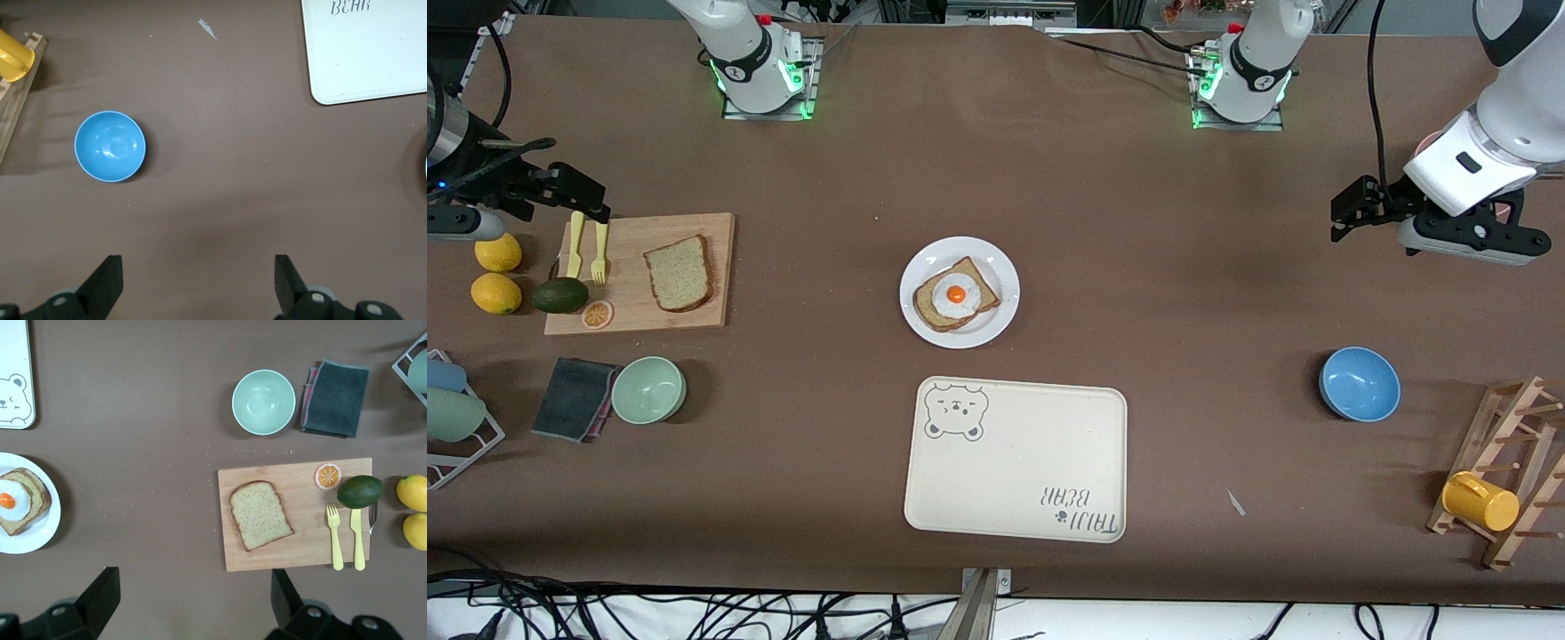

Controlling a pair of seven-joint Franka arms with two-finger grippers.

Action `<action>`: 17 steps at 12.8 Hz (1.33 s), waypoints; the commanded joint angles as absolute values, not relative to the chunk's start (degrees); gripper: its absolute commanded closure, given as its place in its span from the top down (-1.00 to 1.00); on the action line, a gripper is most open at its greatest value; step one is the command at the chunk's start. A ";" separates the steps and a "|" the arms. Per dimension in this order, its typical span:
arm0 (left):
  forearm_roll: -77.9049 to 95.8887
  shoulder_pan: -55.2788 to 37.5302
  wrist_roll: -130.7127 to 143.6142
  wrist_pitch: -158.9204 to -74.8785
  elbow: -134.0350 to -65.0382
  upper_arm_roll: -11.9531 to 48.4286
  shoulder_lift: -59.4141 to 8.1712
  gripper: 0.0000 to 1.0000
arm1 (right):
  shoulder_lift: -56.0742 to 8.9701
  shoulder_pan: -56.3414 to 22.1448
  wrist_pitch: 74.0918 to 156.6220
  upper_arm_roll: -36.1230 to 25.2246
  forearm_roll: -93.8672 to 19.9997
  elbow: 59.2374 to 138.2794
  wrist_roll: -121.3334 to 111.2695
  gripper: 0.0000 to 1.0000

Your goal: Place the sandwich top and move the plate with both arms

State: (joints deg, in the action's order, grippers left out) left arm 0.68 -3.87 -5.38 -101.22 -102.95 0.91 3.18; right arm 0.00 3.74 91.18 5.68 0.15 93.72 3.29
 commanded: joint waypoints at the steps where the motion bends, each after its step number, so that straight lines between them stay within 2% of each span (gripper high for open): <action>1: 0.70 -3.96 -5.45 -101.43 -103.10 0.79 3.60 1.00 | 0.09 3.87 90.97 5.71 0.70 93.52 3.34 1.00; 7: 0.70 -3.96 -5.45 -101.43 -103.10 0.79 3.60 1.00 | 0.09 3.78 91.14 5.80 0.79 93.52 3.34 1.00; 13: 0.70 -4.04 -5.45 -101.34 -103.01 0.88 3.60 1.00 | -8.85 2.91 90.10 6.33 1.84 93.33 2.29 1.00; 15: 0.79 -4.22 -5.45 -101.43 -102.92 0.88 3.52 1.00 | -10.10 1.41 93.14 6.33 7.26 96.75 3.34 1.00; 17: 0.79 -4.22 -5.45 -101.34 -103.01 0.88 3.52 1.00 | -9.15 1.06 101.99 6.33 9.31 105.60 3.43 1.00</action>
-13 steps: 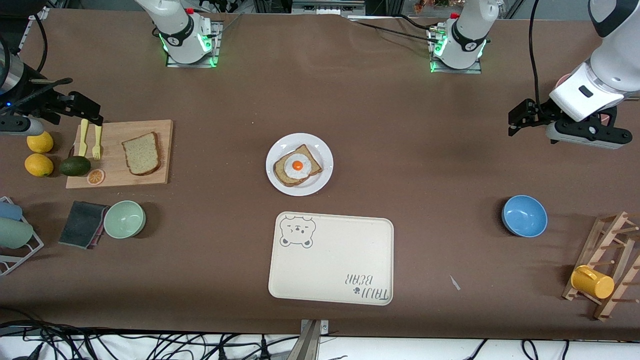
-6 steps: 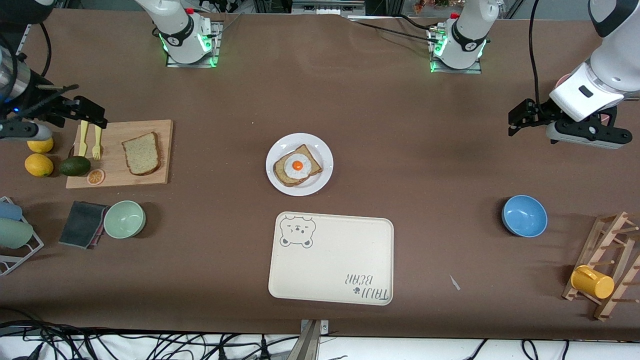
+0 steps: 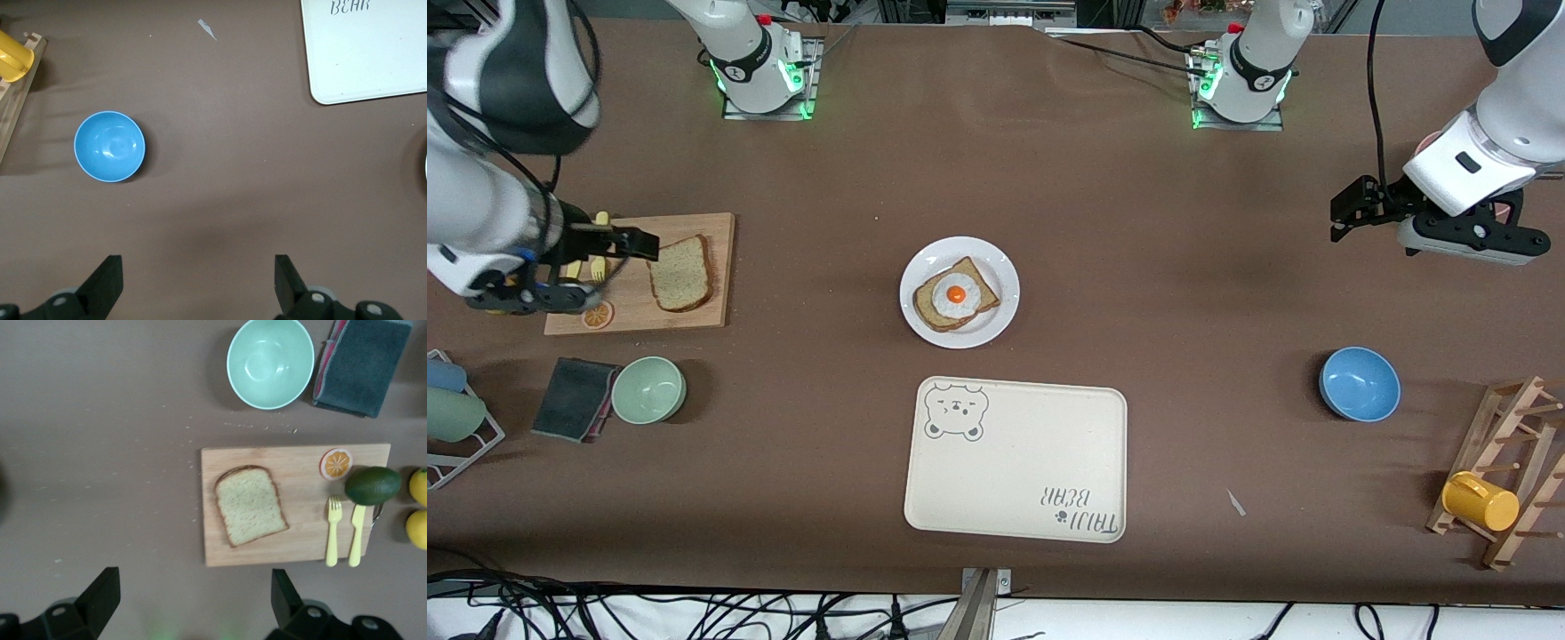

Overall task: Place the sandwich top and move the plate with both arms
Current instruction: 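Reach the right gripper to the bread slice on the cutting board and grasp it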

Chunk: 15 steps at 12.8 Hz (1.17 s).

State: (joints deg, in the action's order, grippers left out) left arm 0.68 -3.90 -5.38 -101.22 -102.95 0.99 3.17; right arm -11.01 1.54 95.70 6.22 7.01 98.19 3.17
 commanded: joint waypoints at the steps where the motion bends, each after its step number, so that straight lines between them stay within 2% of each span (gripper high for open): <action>1: 0.79 -4.22 -5.45 -101.25 -103.01 0.88 3.43 1.00 | -8.27 1.05 107.96 6.33 10.71 110.86 3.43 1.00; 2: 1.57 -4.13 -5.97 -101.08 -103.09 0.88 3.17 1.00 | -8.17 0.97 112.54 6.42 13.77 114.92 3.60 1.00; 8: 2.37 -5.19 -5.71 -100.28 -103.01 1.23 2.11 1.00 | -8.26 0.97 126.02 7.21 22.83 130.68 12.99 1.00; 11: 2.37 -5.27 -5.36 -100.20 -102.92 1.32 2.11 1.00 | -10.62 0.79 126.39 7.29 26.62 132.45 15.64 0.97; 13: 2.37 -5.19 -5.45 -100.11 -103.01 1.32 2.20 1.00 | -13.08 0.53 126.47 7.21 26.89 132.36 15.64 0.80; 15: 2.37 -5.10 -5.45 -99.84 -102.92 1.23 2.37 1.00 | -14.59 0.61 127.09 7.12 27.68 132.28 16.17 0.76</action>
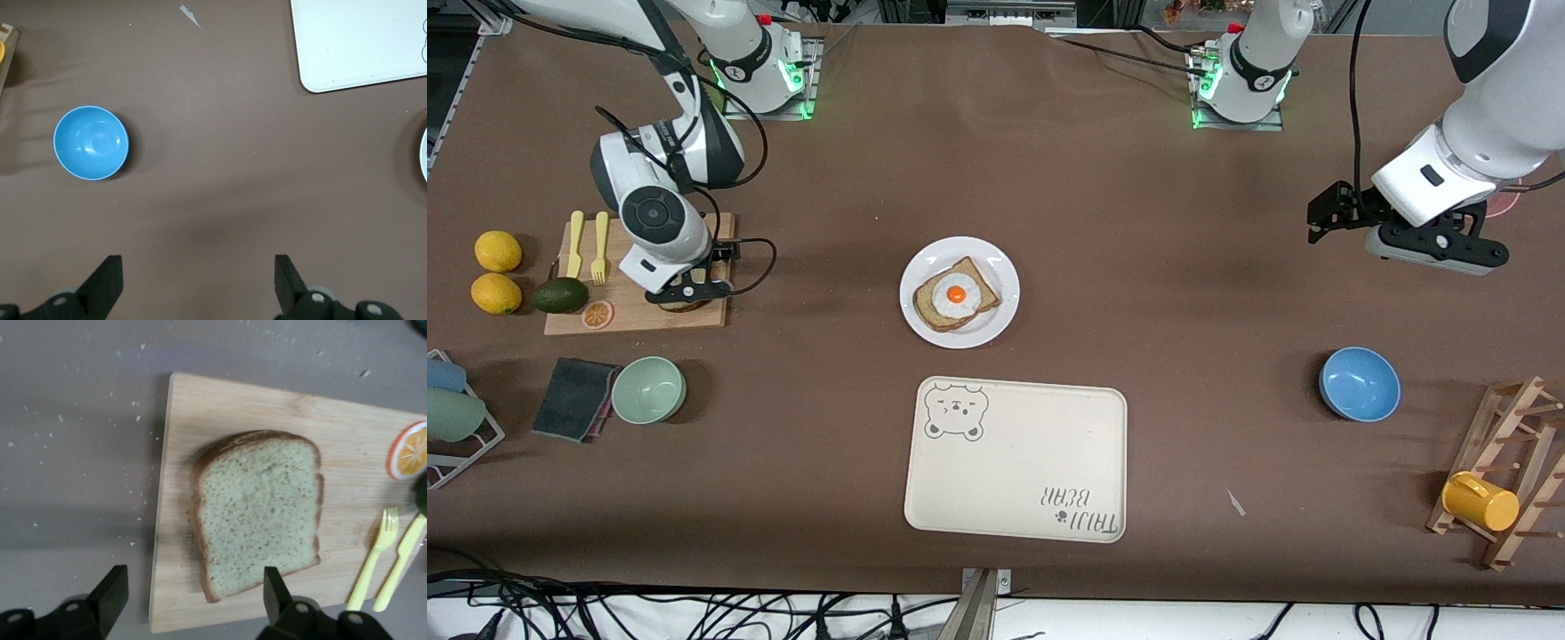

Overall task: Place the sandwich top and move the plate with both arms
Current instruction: 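Reach the right gripper to the bread slice on the cutting board and grasp it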

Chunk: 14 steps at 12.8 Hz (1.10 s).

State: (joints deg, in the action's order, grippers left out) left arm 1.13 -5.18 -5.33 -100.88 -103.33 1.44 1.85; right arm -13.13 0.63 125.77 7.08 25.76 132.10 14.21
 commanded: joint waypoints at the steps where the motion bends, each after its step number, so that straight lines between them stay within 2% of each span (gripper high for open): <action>1: 2.37 -4.92 -5.62 -99.84 -102.92 1.23 2.37 1.00 | -15.20 0.62 127.26 7.12 27.77 132.10 16.35 0.68; 6: 2.37 -4.83 -5.54 -99.76 -102.92 1.14 2.46 1.00 | -18.01 0.88 127.53 6.77 29.53 131.31 16.35 0.17; 7: 2.37 -4.83 -5.45 -99.67 -103.01 1.14 2.55 1.00 | -18.54 0.97 127.62 6.68 30.23 131.05 16.35 0.16; 9: 2.37 -4.83 -5.45 -98.35 -103.01 1.14 2.55 1.00 | -19.25 1.05 127.70 6.59 31.11 130.78 16.35 -0.01; 10: 2.02 -4.83 -5.45 -98.35 -102.92 1.23 2.55 1.00 | -19.42 1.23 128.40 6.50 31.55 130.69 16.35 -0.15; 12: 1.76 -4.83 -5.45 -98.26 -102.92 1.06 2.64 1.00 | -20.21 2.11 129.72 6.24 31.64 130.69 16.35 -0.67; 13: 1.76 -4.83 -5.36 -98.17 -102.92 1.14 2.72 1.00 | -20.56 2.11 130.07 6.24 31.64 130.69 16.35 -1.00; 14: 1.76 -4.83 -5.45 -98.17 -102.92 1.23 2.72 1.00 | -20.57 2.11 130.08 6.24 31.64 130.61 16.35 -1.00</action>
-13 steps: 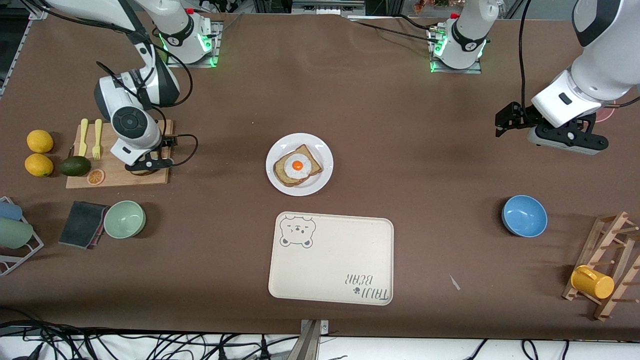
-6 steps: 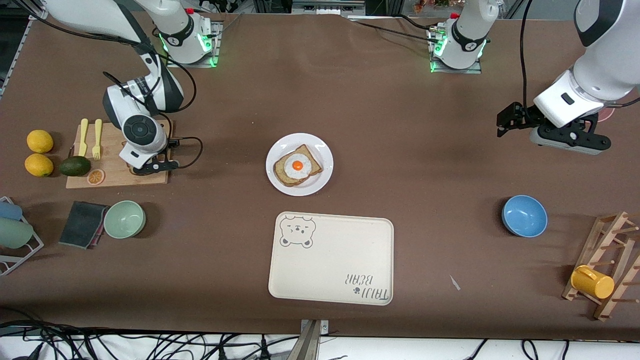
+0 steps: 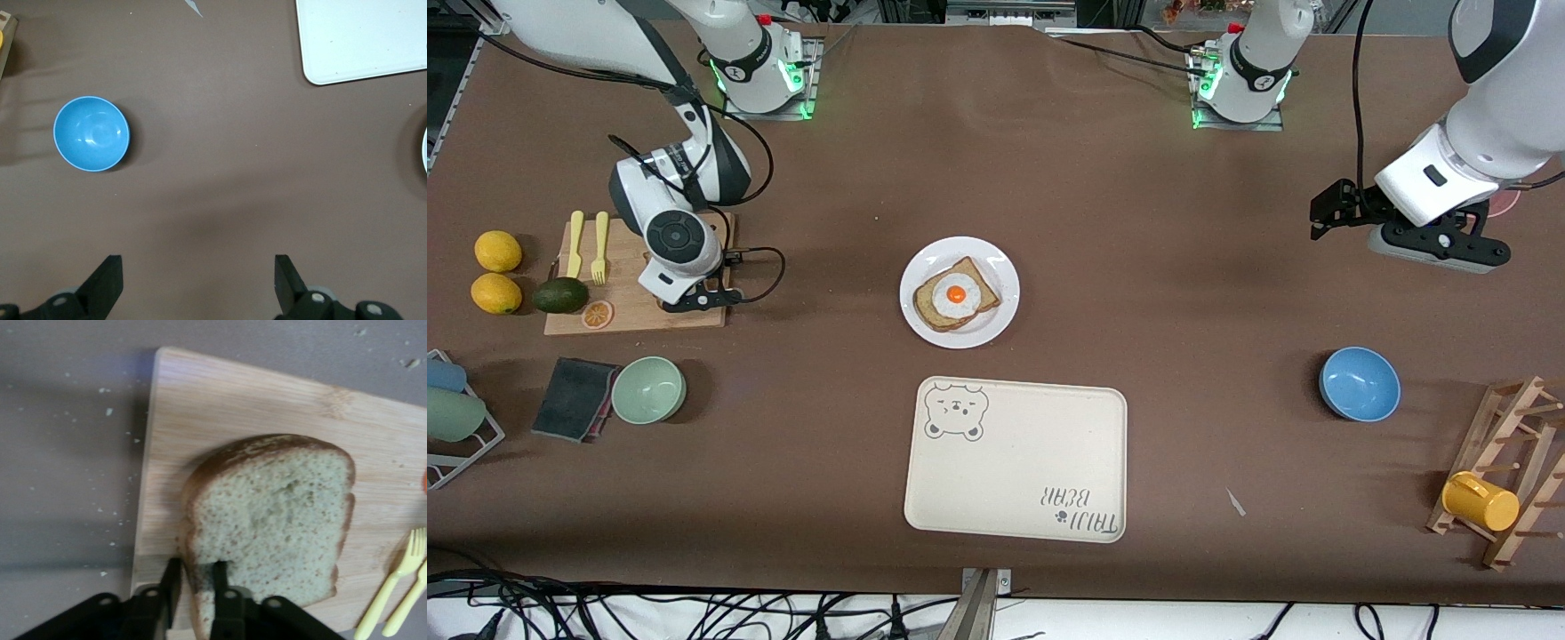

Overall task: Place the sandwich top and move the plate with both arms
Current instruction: 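Lift the bread slice with the right gripper and carry it over the plate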

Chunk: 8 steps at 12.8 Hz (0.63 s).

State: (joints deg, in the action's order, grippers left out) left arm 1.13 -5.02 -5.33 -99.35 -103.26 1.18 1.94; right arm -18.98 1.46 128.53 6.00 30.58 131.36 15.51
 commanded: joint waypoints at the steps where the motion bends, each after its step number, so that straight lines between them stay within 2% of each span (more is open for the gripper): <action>1: 1.76 -4.83 -5.54 -98.17 -102.92 1.14 2.72 1.00 | -20.57 2.11 129.99 6.24 31.64 130.34 16.26 -1.00; 5: 1.76 -4.83 -5.45 -98.09 -102.83 1.23 2.73 1.00 | -18.30 1.93 127.20 6.68 31.38 129.20 15.91 -1.00; 8: 1.76 -4.92 -5.36 -98.09 -102.92 1.41 2.81 1.00 | -16.26 1.58 111.42 11.67 29.46 121.68 15.73 -1.00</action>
State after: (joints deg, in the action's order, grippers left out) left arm 1.13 -5.03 -5.33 -99.05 -103.20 1.23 2.04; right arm -18.13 1.53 120.81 7.82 30.51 126.77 15.51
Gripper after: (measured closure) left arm 0.000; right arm 0.947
